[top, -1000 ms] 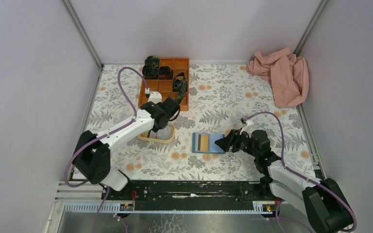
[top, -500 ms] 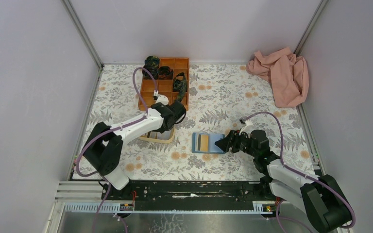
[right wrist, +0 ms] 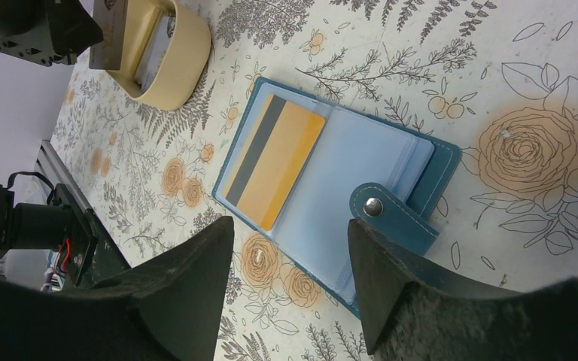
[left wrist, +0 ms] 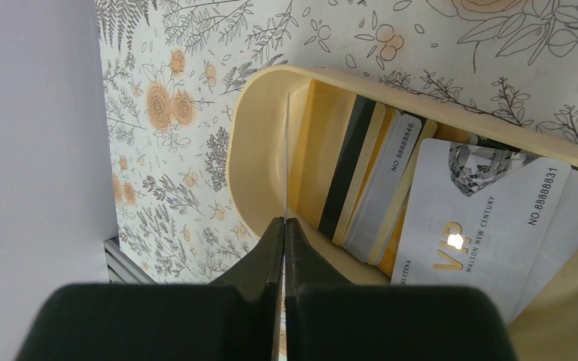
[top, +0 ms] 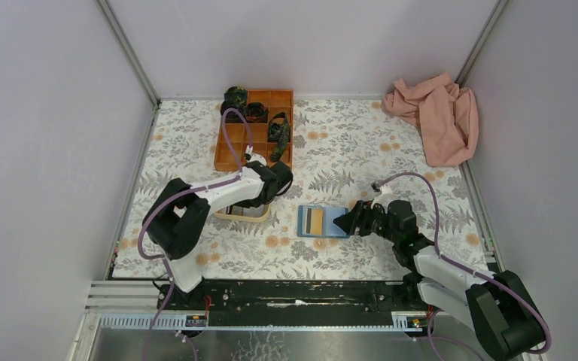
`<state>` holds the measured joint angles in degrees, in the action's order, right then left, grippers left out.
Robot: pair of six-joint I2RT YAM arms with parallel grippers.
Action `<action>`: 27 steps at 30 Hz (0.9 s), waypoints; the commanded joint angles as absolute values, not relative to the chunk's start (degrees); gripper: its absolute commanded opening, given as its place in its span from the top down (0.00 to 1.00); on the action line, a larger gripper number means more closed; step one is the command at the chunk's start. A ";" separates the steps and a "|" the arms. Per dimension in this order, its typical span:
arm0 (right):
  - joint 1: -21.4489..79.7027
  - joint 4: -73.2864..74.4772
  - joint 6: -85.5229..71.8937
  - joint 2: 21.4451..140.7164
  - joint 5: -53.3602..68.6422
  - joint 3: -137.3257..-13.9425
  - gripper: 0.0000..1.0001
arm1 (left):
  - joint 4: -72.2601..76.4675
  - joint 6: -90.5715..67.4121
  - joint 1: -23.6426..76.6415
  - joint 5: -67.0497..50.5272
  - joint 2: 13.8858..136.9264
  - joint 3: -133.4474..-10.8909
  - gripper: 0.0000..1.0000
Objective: Take the credit cards out of the card holder
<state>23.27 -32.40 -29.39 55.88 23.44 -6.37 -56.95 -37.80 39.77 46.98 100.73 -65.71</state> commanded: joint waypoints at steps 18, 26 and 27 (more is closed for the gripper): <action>23.42 -33.66 -28.22 56.54 23.41 -8.86 0.36 | -56.77 -40.88 40.25 49.51 101.50 -66.89 0.73; 23.43 -34.27 -28.30 56.63 23.57 -8.63 0.36 | -58.41 -43.69 40.75 52.00 98.27 -67.54 0.68; 23.37 -34.28 -28.32 56.60 23.49 -8.60 0.36 | -58.64 -43.95 40.96 52.29 97.89 -67.63 0.68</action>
<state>23.27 -31.97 -29.30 56.69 23.44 -6.57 -57.10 -40.56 40.16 48.14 101.08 -65.80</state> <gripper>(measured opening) 0.645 0.317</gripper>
